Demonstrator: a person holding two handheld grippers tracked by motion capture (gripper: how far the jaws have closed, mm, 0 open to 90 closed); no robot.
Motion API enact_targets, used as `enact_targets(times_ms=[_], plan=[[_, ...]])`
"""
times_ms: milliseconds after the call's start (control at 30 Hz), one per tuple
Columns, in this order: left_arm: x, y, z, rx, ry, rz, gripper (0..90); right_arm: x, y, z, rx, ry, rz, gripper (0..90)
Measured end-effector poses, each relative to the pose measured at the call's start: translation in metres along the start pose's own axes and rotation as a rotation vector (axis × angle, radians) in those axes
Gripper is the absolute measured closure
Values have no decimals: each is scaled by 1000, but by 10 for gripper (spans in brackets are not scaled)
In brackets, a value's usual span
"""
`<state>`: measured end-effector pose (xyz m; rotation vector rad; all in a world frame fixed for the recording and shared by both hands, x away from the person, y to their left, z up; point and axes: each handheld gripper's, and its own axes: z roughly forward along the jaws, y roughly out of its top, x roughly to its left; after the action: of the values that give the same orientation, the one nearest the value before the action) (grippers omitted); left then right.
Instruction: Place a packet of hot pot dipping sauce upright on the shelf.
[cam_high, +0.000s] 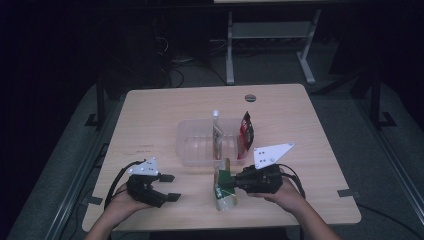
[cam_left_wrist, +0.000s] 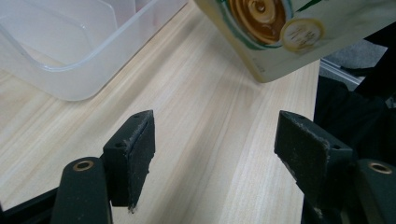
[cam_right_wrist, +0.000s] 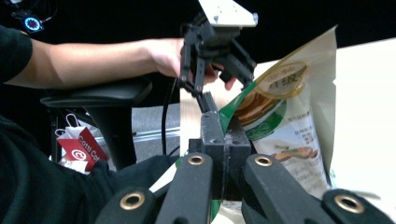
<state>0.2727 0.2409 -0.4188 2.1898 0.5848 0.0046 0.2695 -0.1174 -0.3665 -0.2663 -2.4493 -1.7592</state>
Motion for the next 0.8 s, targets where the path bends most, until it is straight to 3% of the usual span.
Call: enact_targets(times_ms=[500,800], plan=[[10,-7,-10,-17,37,-14,277,-3,37,8,-50,16,-82,900],[15,-12,-4,0,53,-33,196,-15,55,16,-65,10,-96,900]])
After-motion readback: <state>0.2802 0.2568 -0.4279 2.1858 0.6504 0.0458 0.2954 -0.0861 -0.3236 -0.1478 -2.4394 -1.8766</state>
